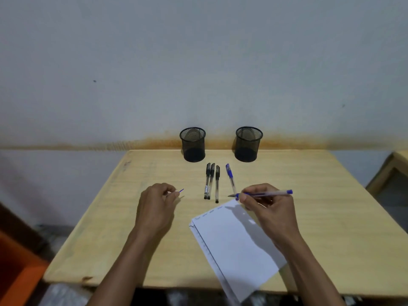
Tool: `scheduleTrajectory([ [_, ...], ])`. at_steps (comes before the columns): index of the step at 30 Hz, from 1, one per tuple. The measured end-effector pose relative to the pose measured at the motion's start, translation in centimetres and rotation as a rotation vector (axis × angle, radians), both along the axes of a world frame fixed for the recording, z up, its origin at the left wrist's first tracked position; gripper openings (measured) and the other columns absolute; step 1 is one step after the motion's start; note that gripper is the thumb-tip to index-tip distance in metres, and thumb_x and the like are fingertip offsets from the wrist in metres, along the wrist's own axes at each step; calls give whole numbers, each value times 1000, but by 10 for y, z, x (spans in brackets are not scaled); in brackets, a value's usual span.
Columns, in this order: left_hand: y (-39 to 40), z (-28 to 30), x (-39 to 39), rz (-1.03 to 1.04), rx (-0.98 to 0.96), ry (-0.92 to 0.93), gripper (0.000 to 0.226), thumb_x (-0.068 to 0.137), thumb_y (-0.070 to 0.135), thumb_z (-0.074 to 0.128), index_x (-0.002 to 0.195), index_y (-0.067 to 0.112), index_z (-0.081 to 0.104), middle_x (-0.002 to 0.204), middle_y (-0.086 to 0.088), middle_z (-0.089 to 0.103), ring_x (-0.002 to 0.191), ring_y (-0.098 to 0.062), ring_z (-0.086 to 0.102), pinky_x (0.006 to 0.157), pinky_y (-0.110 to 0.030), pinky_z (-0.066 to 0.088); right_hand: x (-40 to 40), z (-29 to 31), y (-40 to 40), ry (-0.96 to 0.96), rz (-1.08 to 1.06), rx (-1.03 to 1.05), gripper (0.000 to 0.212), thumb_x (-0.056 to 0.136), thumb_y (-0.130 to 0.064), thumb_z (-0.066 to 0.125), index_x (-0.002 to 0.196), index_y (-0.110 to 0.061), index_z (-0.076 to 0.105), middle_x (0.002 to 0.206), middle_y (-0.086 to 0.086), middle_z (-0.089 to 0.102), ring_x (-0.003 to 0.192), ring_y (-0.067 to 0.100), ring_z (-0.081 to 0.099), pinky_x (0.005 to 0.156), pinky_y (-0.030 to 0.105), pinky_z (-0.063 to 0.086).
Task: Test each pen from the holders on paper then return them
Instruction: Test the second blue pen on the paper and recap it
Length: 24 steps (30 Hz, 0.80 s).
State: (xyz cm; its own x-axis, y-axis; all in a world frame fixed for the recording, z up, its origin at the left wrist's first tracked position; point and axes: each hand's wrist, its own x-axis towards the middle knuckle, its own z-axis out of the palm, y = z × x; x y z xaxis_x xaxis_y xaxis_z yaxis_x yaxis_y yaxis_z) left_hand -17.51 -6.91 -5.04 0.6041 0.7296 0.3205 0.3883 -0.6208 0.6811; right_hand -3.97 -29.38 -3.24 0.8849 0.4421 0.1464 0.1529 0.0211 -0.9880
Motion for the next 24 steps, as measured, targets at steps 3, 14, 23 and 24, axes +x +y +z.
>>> scheduleTrajectory([
  [3, 14, -13, 19, -6, 77, 76, 8, 89, 20, 68, 88, 15, 74, 96, -1, 70, 95, -25, 62, 81, -38, 48, 2, 1, -6, 7, -15, 0, 11, 81, -4, 83, 84, -12, 76, 80, 3, 79, 72, 16, 75, 66, 25, 60],
  [14, 16, -38, 26, 13, 124, 129, 32, 89, 33, 70, 113, 12, 71, 114, -9, 66, 107, -30, 60, 88, -44, 48, -3, -10, -6, 54, 14, 43, 7, 88, -4, 76, 87, -8, 70, 77, 6, 79, 77, 18, 78, 66, 24, 59],
  [23, -44, -50, -3, -389, 170, 179, 55, 88, 66, 51, 133, 35, 60, 139, 13, 56, 130, -9, 47, 110, -39, 37, 8, -29, 24, 26, 25, -140, 15, 84, -1, 77, 82, -15, 71, 78, 8, 73, 80, 29, 73, 70, 44, 65],
  [24, -44, -52, -5, -398, 190, 228, 59, 87, 70, 47, 136, 39, 56, 145, 15, 50, 136, -8, 41, 115, -39, 30, 7, -35, 26, 39, 36, -159, 17, 83, -2, 76, 79, -18, 71, 76, 6, 73, 78, 29, 72, 72, 49, 64],
])
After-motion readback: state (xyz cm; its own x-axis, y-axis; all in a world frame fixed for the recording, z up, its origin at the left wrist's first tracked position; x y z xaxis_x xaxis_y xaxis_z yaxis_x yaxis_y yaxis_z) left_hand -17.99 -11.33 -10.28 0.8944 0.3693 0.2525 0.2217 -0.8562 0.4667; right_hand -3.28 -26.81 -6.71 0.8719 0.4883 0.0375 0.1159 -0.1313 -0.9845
